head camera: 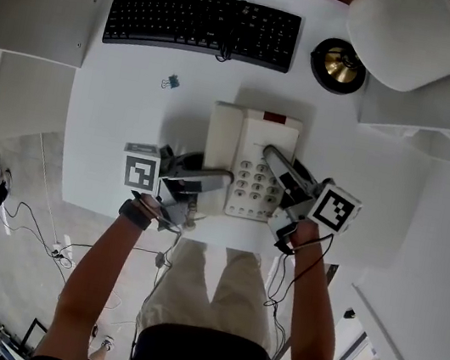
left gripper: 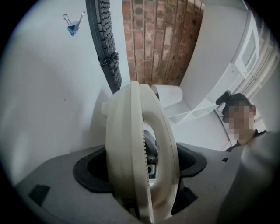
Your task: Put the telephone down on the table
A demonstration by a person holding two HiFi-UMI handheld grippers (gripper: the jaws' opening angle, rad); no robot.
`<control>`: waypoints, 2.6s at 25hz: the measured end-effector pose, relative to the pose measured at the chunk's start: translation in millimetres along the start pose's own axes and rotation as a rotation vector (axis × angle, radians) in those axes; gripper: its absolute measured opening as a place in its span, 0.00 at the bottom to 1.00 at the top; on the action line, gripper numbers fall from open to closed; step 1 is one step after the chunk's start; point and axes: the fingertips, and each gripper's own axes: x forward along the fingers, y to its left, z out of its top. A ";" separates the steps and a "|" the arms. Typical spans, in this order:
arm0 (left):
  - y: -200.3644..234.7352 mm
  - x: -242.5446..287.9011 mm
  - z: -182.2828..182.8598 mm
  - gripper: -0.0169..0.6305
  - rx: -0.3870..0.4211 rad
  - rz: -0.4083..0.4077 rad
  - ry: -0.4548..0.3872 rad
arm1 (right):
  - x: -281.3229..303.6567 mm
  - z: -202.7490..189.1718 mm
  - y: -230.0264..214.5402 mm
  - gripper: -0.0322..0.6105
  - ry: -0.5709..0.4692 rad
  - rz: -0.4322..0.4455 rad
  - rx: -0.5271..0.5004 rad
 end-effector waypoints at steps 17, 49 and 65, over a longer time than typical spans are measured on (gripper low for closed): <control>3.5 3.0 -1.7 0.69 -0.051 -0.005 0.030 | -10.1 2.8 -5.5 0.41 -0.061 0.004 0.091; 16.0 10.8 -17.7 0.68 -0.018 0.119 0.123 | -58.7 34.3 -18.9 0.19 -0.189 -0.102 0.018; 17.5 20.7 -22.8 0.73 0.110 0.276 0.130 | -66.4 -1.7 -36.0 0.20 -0.099 -0.228 -0.156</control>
